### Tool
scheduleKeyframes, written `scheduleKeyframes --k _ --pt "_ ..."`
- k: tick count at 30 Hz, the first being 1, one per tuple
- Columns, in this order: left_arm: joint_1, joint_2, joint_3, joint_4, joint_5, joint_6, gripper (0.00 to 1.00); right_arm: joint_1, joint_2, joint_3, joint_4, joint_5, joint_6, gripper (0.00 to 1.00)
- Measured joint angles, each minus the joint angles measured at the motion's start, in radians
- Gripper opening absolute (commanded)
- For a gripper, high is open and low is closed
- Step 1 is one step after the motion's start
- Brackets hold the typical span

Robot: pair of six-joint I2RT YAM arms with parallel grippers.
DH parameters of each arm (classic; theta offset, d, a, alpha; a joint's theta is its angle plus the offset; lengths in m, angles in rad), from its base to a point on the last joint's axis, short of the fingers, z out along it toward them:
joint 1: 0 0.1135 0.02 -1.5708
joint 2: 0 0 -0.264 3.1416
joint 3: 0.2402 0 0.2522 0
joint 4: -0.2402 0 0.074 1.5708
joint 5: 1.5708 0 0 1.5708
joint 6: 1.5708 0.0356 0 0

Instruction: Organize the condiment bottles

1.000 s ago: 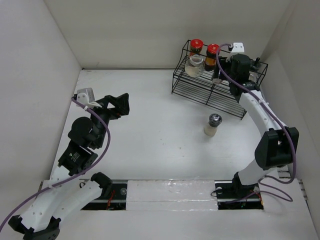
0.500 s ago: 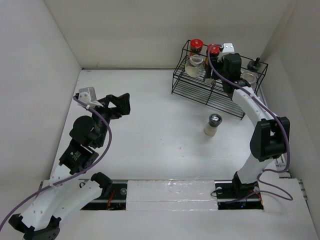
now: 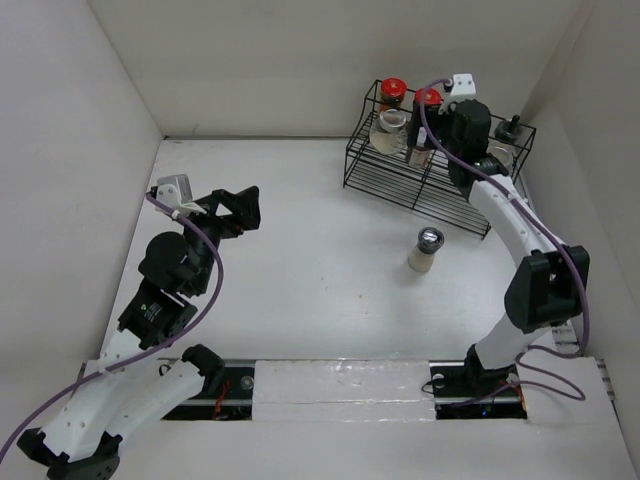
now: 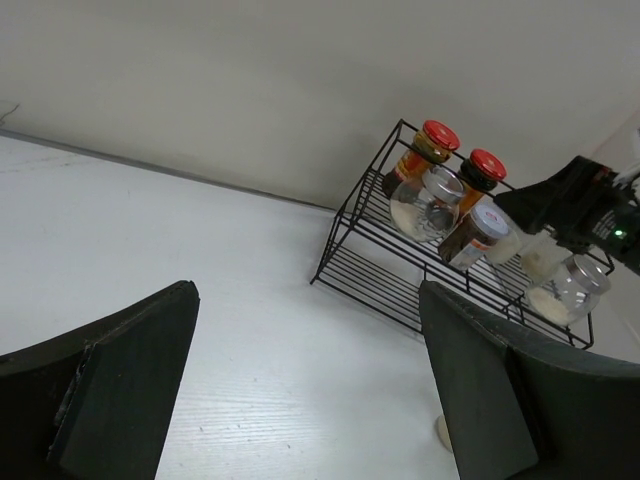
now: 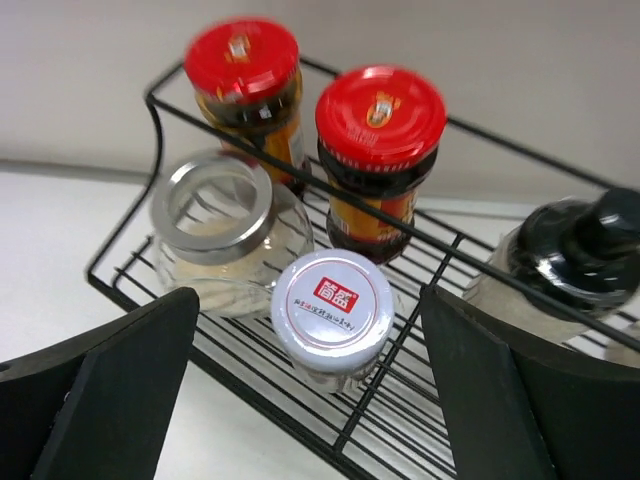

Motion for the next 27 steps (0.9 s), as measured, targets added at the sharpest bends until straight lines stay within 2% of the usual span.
scheduleKeyframes --k 2,3,4,5,6,7,8,10,11,14,18,21,27 --pt "0.0 -0.001 0.0 0.0 0.0 0.0 0.87 0.001 -0.048 -0.008 0.002 0.006 0.0 0.95" --pt "0.0 -0.001 0.0 0.0 0.001 0.0 0.87 0.005 -0.088 -0.024 0.003 0.016 0.001 0.9" --pt "0.0 -0.001 0.0 0.0 0.002 0.0 0.87 0.009 -0.129 -0.047 0.011 0.028 0.005 0.67" --pt "0.0 -0.001 0.0 0.0 0.002 0.0 0.87 0.018 -0.19 -0.09 0.021 0.04 0.013 0.5" --pt "0.0 -0.001 0.0 0.0 0.002 0.0 0.87 0.032 -0.259 -0.143 0.024 0.052 0.027 0.37" --pt "0.0 -0.002 0.0 0.0 0.002 0.0 0.87 0.055 -0.328 -0.2 0.031 0.077 0.049 0.29" --pt "0.0 -0.003 0.0 0.0 0.002 0.0 0.87 0.082 -0.396 -0.264 0.051 0.096 0.058 0.29" --pt "0.0 -0.01 0.0 0.0 0.002 0.0 0.87 0.153 -0.53 -0.407 0.075 0.134 0.098 0.44" --pt "0.0 -0.011 0.0 0.0 0.002 0.0 0.87 0.188 -0.582 -0.472 0.071 0.153 0.114 0.67" --pt "0.0 -0.018 0.0 0.001 0.005 0.0 0.87 0.264 -0.679 -0.608 -0.014 0.201 0.159 1.0" --pt "0.0 -0.023 0.0 0.006 0.01 0.0 0.87 0.32 -0.76 -0.735 -0.206 0.274 0.227 1.0" --pt "0.0 -0.024 0.0 0.006 0.018 0.0 0.87 0.334 -0.808 -0.768 -0.322 0.312 0.28 1.0" --pt "0.0 -0.025 0.0 0.008 0.024 0.0 0.87 0.318 -0.781 -0.774 -0.358 0.378 0.32 1.0"
